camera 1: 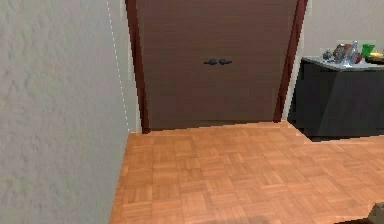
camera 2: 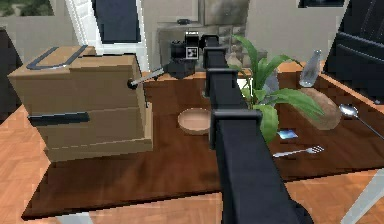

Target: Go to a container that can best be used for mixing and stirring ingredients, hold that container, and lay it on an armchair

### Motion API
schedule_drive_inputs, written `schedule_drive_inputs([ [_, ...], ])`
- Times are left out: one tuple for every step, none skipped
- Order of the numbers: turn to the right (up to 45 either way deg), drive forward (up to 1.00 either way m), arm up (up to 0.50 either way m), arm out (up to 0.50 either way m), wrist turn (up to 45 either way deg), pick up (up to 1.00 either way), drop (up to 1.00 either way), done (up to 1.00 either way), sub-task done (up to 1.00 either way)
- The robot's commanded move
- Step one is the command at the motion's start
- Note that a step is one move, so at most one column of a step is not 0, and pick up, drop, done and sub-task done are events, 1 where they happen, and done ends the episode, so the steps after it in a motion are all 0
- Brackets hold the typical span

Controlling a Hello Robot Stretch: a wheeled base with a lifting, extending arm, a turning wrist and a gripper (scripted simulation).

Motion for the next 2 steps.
schedule_drive_inputs([
  [0.0, 0.0, 0.0, 0.0, 45.0, 0.0, 0.0, 0.0, 0.0],
  [0.0, 0.0, 0.0, 0.0, 9.0, 0.0, 0.0, 0.0, 0.0],
])
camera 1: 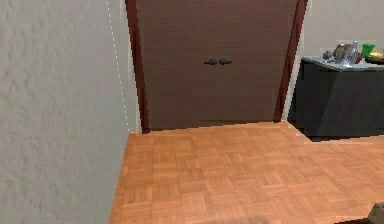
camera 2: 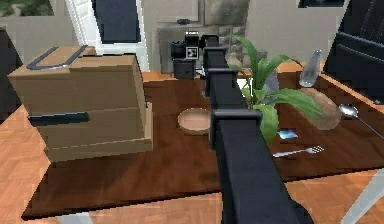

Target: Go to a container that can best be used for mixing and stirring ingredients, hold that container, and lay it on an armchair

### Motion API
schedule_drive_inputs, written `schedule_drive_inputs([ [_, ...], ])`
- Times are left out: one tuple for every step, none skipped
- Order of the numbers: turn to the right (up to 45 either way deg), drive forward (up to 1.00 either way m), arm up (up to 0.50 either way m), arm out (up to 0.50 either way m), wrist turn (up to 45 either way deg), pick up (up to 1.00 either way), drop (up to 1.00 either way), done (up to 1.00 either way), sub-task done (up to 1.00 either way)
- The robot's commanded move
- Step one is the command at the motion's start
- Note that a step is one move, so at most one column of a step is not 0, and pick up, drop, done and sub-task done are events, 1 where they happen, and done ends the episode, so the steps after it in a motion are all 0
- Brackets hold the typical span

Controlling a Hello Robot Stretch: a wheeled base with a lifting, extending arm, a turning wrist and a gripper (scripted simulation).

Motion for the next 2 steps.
schedule_drive_inputs([
  [0.0, 0.0, -0.26, 0.0, 0.0, 0.0, 0.0, 0.0, 0.0],
  [0.0, 0.0, 0.0, 0.0, 0.0, 1.0, 0.0, 0.0, 0.0],
])
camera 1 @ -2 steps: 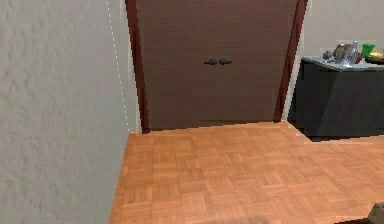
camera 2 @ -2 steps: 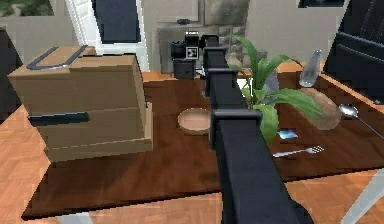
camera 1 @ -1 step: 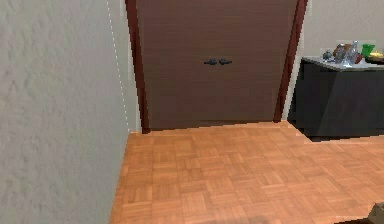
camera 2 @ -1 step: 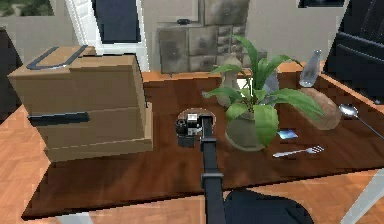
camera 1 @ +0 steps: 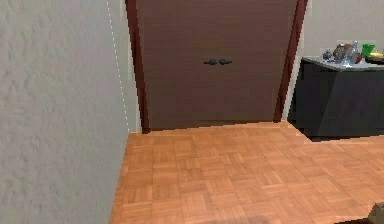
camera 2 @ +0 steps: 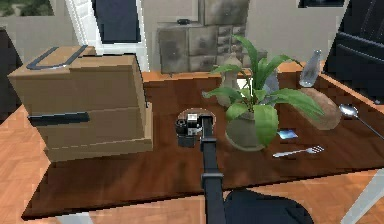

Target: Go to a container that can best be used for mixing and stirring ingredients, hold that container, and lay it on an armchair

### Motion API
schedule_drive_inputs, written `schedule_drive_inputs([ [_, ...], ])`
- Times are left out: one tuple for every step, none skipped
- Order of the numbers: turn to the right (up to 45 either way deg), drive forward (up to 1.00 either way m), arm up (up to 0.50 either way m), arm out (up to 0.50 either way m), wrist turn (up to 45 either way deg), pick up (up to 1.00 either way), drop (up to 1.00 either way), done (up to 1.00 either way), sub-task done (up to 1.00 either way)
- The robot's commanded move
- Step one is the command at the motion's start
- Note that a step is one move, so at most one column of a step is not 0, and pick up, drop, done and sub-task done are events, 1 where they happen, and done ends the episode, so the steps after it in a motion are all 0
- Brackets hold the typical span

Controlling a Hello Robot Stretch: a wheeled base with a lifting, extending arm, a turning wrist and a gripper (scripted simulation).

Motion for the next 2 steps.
schedule_drive_inputs([
  [0.0, 0.0, 0.1, 0.0, 0.0, 0.0, 0.0, 0.0, 0.0],
  [0.0, 0.0, 0.16, 0.0, 0.0, 0.0, 0.0, 0.0, 0.0],
])
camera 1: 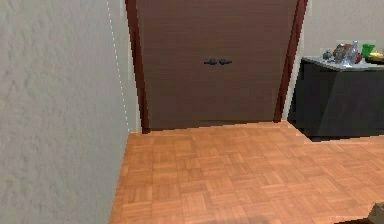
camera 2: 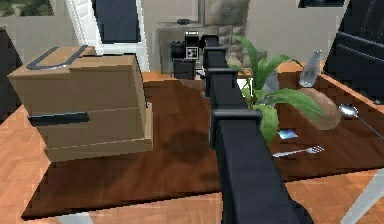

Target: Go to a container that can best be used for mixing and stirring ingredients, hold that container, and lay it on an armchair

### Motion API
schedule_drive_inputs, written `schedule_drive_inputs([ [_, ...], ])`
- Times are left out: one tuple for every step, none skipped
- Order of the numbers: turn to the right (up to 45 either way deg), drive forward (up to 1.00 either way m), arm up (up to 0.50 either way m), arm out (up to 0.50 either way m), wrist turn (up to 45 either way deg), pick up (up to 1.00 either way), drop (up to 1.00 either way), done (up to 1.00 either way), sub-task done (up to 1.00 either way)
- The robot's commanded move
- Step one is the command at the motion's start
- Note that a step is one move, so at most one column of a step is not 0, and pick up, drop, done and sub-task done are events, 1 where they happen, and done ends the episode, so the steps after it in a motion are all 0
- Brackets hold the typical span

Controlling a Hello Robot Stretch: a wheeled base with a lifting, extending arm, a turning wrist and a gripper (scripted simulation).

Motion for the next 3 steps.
schedule_drive_inputs([
  [0.0, 0.0, 0.0, 0.0, -45.0, 0.0, 0.0, 0.0, 0.0],
  [0.0, 0.0, 0.0, 0.0, -45.0, 0.0, 0.0, 0.0, 0.0],
  [0.0, 0.0, 0.0, 0.0, -45.0, 0.0, 0.0, 0.0, 0.0],
])
